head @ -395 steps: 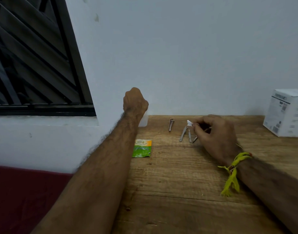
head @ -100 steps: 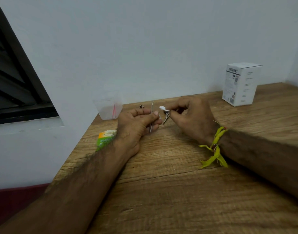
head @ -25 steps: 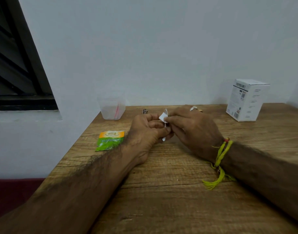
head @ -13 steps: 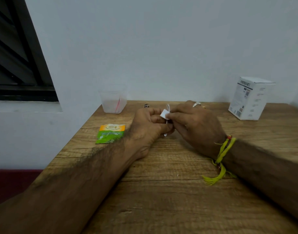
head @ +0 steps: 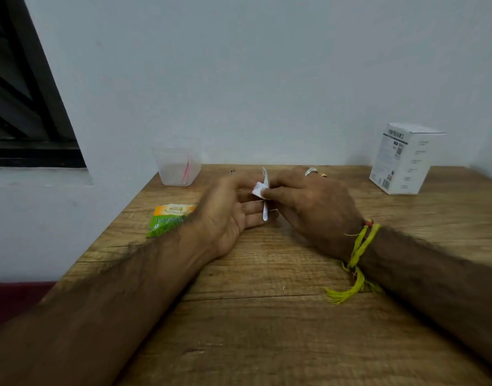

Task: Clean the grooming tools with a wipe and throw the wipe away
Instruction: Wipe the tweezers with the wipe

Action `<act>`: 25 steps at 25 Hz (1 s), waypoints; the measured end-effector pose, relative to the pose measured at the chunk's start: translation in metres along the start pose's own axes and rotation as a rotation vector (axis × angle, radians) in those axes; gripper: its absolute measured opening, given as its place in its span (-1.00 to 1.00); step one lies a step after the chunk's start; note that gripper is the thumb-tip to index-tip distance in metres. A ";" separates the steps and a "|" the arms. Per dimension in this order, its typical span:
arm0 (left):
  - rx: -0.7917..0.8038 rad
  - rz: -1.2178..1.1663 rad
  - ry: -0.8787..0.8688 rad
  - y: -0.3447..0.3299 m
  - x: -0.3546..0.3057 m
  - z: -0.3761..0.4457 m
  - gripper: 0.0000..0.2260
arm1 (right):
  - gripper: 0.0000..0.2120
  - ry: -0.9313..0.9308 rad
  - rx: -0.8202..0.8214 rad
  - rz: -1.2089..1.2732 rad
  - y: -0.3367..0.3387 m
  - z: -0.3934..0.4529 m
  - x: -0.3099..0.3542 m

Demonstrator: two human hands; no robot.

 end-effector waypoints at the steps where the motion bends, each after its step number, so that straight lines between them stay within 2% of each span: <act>1: -0.020 -0.048 0.016 0.001 0.000 0.000 -0.71 | -0.76 0.028 -0.013 -0.021 0.000 -0.001 0.002; 6: -0.097 0.086 -0.083 0.004 -0.001 0.000 -0.80 | -0.80 0.082 -0.058 -0.041 0.003 -0.002 0.010; 12: -0.149 0.081 -0.076 0.006 -0.002 -0.001 -0.88 | -0.88 0.171 -0.125 -0.073 0.008 -0.003 0.012; 25: -0.161 0.152 -0.105 0.008 -0.002 0.000 -0.90 | -0.89 0.258 -0.084 -0.111 0.004 -0.007 0.017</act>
Point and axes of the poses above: each hand's wrist, its own z-axis towards the middle knuckle, its own y-axis out of the back of the hand, x = y × z, the point moved 5 cm from there along z, towards the middle knuckle, and after that the axes turned 15 degrees about -y, right-handed, at the moved point
